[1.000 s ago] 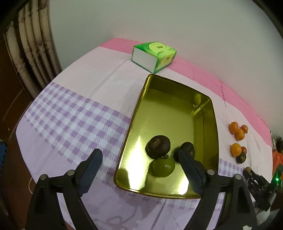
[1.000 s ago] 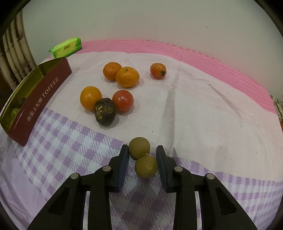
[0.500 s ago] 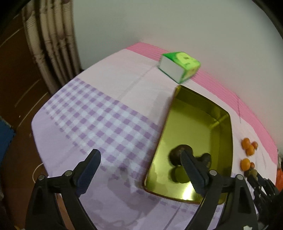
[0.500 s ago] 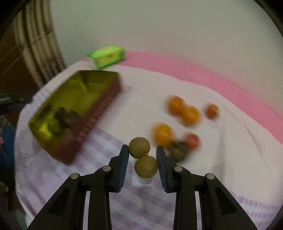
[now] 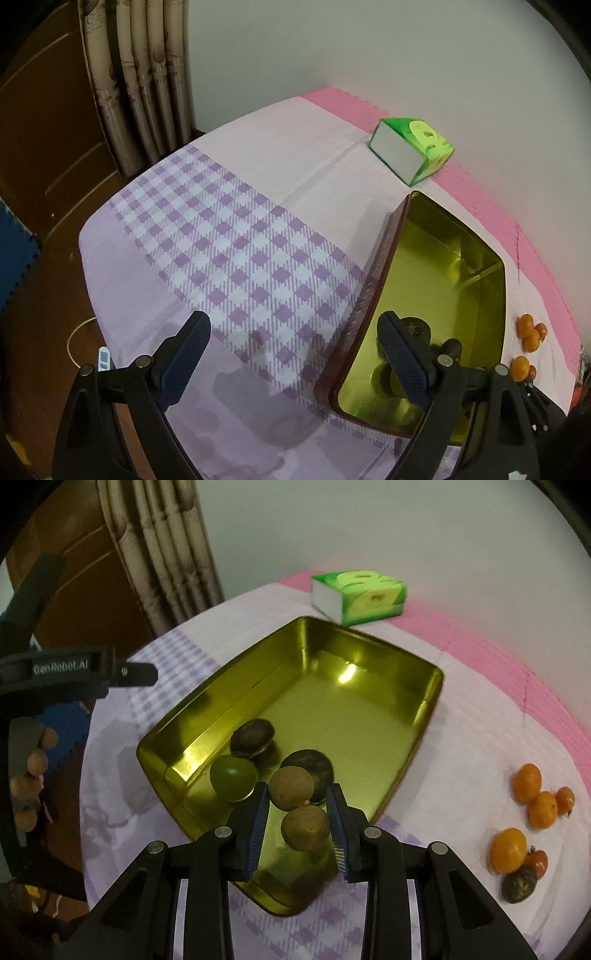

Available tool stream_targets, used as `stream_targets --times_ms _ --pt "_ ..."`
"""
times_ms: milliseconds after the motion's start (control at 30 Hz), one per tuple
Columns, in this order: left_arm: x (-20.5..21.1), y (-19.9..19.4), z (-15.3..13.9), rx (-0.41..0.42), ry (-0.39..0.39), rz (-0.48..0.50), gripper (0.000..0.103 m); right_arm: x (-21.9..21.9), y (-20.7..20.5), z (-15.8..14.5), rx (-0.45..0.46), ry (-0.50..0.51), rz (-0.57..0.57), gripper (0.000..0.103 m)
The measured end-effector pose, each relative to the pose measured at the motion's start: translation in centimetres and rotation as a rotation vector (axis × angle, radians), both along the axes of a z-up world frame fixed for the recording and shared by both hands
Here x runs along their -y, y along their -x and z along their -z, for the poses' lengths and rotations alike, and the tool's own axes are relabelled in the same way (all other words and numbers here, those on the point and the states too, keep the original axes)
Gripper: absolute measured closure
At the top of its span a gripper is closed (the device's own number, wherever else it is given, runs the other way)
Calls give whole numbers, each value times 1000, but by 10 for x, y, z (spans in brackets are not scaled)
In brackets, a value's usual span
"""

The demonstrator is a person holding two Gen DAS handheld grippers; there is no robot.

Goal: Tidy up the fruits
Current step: 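Carry the two olive-brown fruits into the tin tray and open the right gripper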

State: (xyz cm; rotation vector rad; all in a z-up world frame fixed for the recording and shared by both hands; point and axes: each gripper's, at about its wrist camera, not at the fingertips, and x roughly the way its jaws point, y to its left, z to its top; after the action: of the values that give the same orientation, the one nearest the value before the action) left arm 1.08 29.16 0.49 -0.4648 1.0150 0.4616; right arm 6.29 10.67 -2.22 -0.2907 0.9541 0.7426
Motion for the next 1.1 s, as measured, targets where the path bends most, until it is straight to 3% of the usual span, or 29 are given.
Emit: stream_targets --times_ms 567,1100 --pt "4 -2 2 -5 -4 14 13 -12 1 19 -37 43 -23 70" --pt "6 -2 5 -13 -11 16 13 -12 3 17 -59 10 -21 69"
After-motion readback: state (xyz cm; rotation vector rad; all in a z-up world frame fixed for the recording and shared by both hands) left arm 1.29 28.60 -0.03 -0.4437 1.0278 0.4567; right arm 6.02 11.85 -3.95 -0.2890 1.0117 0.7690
